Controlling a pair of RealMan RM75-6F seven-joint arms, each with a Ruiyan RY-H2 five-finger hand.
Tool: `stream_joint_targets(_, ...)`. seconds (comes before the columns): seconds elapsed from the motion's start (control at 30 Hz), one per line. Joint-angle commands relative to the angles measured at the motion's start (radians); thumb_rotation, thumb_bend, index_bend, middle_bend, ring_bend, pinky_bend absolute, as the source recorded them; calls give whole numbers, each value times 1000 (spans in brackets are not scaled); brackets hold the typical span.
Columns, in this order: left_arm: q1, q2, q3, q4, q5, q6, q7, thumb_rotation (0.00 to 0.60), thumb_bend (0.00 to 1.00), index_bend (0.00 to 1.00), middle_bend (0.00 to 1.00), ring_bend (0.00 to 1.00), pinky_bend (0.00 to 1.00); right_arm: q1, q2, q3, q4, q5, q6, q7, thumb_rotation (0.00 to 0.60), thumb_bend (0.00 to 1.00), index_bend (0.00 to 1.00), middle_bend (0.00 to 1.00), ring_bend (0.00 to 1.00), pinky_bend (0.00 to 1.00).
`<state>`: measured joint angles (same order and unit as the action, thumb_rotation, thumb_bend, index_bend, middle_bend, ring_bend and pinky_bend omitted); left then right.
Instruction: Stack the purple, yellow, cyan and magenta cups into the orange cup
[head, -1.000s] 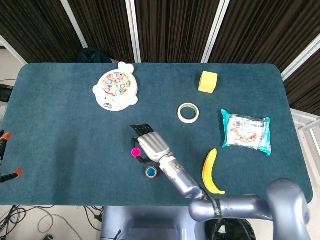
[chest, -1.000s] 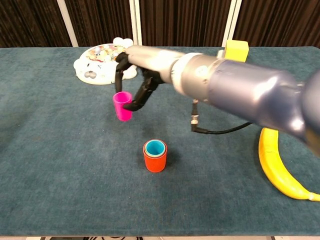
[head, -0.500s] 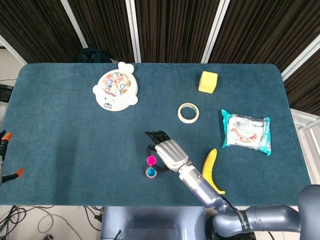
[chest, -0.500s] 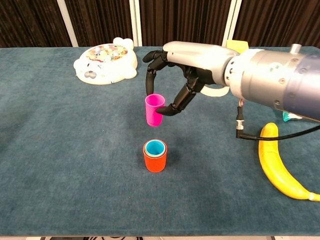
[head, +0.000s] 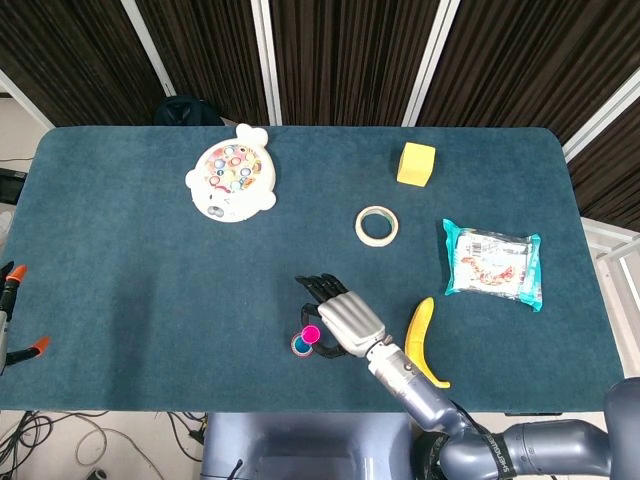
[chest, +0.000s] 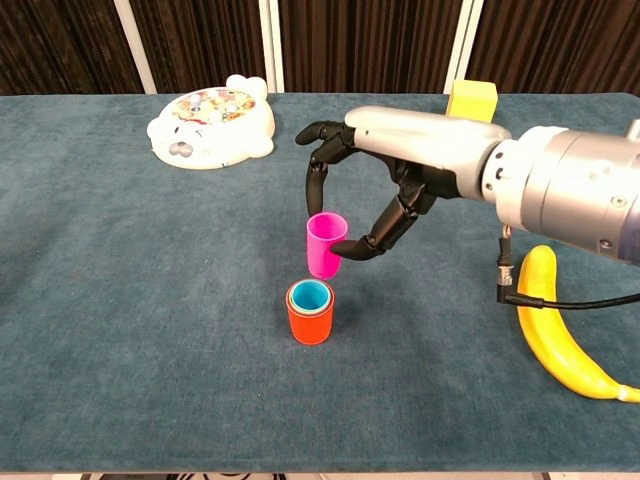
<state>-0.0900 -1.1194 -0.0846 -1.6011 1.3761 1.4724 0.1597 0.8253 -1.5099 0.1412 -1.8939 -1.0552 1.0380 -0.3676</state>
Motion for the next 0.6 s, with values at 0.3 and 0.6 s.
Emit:
stream_joint_targets(0.3,-2,-3,3,1,2,-5,5,600,0,0,0,0,51,-27,-25,-31,21,-45,10,24,600,376,523,0,37,42)
stream_joint_targets(0.6,-1,-3,1,1,0,-2,4,600,0,0,0,0,51,-33,-54,-34,50,-63,8,32,600,376,523,0,37,42)
